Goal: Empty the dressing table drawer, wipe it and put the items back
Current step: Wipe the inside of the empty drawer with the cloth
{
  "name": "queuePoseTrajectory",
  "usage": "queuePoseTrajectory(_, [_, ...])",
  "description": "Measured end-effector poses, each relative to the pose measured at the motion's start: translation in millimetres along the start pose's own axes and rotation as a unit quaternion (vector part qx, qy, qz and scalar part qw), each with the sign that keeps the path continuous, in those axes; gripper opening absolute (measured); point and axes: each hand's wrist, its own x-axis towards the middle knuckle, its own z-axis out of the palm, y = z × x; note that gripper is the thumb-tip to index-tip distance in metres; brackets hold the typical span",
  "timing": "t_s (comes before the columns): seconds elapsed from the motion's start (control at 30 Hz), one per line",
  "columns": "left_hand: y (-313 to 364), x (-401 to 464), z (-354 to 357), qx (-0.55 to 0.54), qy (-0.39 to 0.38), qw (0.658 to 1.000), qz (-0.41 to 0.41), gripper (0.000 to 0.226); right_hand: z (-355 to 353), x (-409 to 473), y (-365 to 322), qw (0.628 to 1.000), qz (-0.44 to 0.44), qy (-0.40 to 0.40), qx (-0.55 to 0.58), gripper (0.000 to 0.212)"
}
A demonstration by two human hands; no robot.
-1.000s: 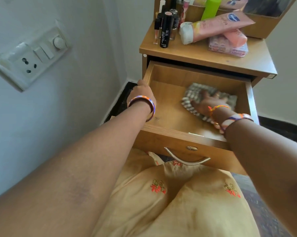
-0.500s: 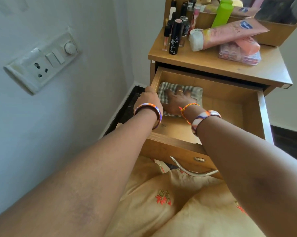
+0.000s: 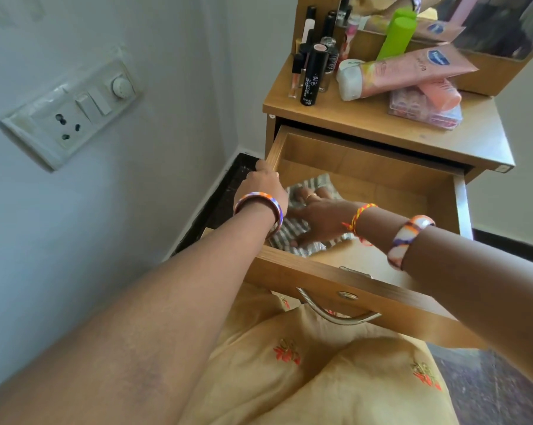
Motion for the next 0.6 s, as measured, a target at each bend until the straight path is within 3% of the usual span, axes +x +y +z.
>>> queuePoseTrajectory(0.17, [-2.4,2.0,1.9,-0.006,0.0,1.0,0.003,0.032,-17.0,29.4,9.8,0.987,0.136,0.024,0.088,0.075])
queuePoseTrajectory(0.37, [-1.1,4.6,3.0,-0.014,0.006,1.0,0.0,0.033,-0.6,12.2,-18.4,0.996,0.061,0.024,0.055,0.078])
queuePoseTrajectory(0.6, [-2.4,7.7,7.3,0.0,0.011,1.0,-0.005,0.036,11.1,-17.5,-15.7,0.997,0.022,-0.059,0.046,0.071])
